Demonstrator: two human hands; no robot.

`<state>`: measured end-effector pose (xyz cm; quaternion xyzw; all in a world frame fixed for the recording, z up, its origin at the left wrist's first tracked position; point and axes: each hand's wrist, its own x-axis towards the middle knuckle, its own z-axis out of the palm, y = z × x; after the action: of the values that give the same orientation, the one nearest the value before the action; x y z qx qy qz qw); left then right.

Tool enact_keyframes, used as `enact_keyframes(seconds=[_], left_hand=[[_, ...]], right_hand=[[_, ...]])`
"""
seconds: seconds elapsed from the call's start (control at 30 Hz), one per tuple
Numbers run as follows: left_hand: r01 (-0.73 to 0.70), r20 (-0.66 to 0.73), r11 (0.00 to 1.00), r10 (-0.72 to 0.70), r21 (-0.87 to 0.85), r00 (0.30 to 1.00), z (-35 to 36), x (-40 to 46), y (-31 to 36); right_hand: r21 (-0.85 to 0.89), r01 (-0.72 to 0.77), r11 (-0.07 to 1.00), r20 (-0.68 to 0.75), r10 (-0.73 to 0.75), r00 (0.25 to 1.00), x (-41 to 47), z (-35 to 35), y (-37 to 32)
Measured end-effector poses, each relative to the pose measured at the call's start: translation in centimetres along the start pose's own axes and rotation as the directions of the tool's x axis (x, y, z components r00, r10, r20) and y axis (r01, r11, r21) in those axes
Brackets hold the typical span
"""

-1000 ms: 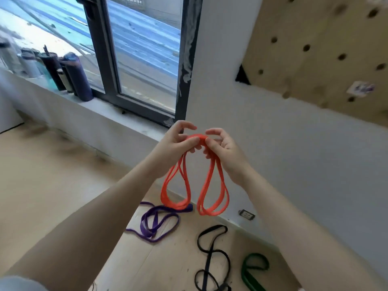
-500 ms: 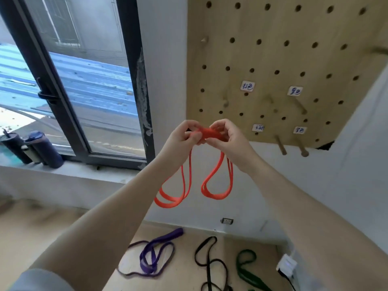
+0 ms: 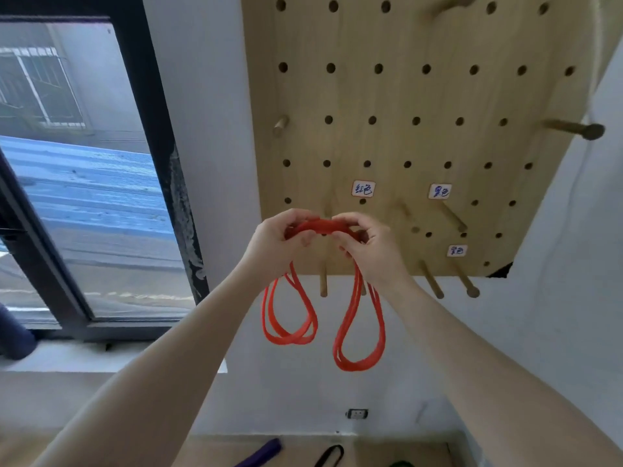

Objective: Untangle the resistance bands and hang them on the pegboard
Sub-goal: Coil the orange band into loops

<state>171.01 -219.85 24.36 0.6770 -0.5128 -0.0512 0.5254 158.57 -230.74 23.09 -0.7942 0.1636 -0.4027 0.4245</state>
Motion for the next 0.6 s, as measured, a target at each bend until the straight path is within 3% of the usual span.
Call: enact_keyframes(seconds=[0.17, 0.27, 0.5, 0.6], left_hand=[[-0.112, 0.056, 0.988, 0.107, 0.105, 0.993, 0.7, 4.3, -3.1], [-0.128, 0.086, 0.986, 0.119, 0.11, 0.989, 1.2, 6.9, -4.7], [-0.08, 0.057, 0.997, 0.079, 0.01, 0.995, 3.1, 11.5, -7.8], [-0.03, 0.023, 0.999, 0.031, -0.03, 0.999, 4.2, 13.0, -8.9]], right_hand=[[-0.187, 0.017, 0.982, -0.064, -0.03, 0.997, 3.0, 0.3, 2.1], [-0.18, -0.041, 0.983, -0.149, 0.014, 0.989, 4.8, 1.0, 3.6], [0.06, -0.15, 0.987, -0.318, 0.161, 0.934, 9.4, 2.4, 7.3], [0.254, -0.182, 0.95, -0.389, 0.272, 0.88, 10.8, 3.7, 8.8]])
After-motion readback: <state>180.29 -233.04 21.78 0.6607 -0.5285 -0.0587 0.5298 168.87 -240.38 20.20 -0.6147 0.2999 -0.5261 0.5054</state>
